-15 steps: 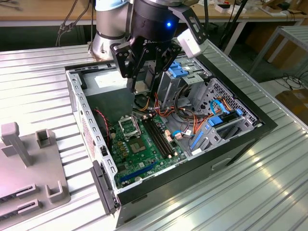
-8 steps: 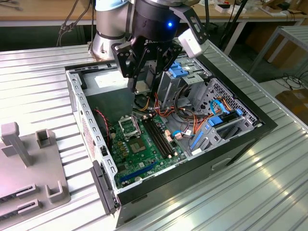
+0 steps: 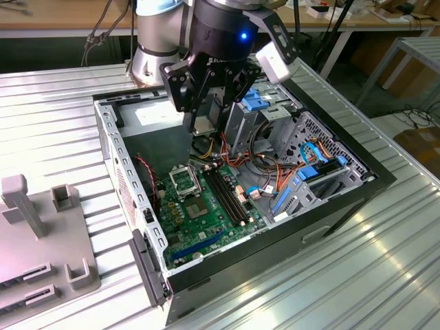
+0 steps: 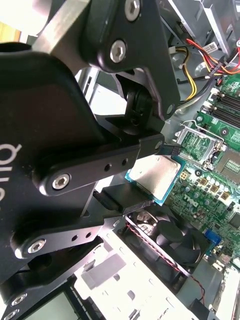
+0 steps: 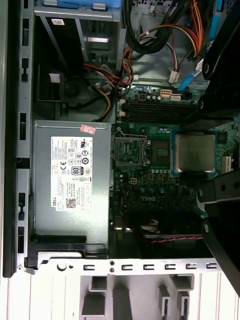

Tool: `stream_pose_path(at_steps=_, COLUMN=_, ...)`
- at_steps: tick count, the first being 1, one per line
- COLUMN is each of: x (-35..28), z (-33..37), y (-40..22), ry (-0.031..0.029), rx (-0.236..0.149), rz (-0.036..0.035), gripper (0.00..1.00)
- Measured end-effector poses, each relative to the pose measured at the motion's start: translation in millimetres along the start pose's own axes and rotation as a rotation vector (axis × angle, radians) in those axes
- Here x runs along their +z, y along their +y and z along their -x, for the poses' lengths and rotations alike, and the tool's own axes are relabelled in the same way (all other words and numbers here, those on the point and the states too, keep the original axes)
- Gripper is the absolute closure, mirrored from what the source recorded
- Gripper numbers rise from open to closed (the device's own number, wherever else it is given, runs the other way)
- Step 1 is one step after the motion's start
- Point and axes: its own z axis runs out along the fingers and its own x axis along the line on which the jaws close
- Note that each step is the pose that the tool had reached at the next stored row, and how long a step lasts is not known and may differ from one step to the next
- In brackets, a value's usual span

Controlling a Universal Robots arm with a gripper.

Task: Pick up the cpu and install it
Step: 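Place the cpu into insertion slot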

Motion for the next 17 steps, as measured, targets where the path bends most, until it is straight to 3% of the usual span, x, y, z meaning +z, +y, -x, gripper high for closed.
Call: stream_pose_path(at_steps=17, x=0.6, z=-0.1, y=-3.0, ry=0.0, rx=0.0, rz=0.0001, gripper=0.53)
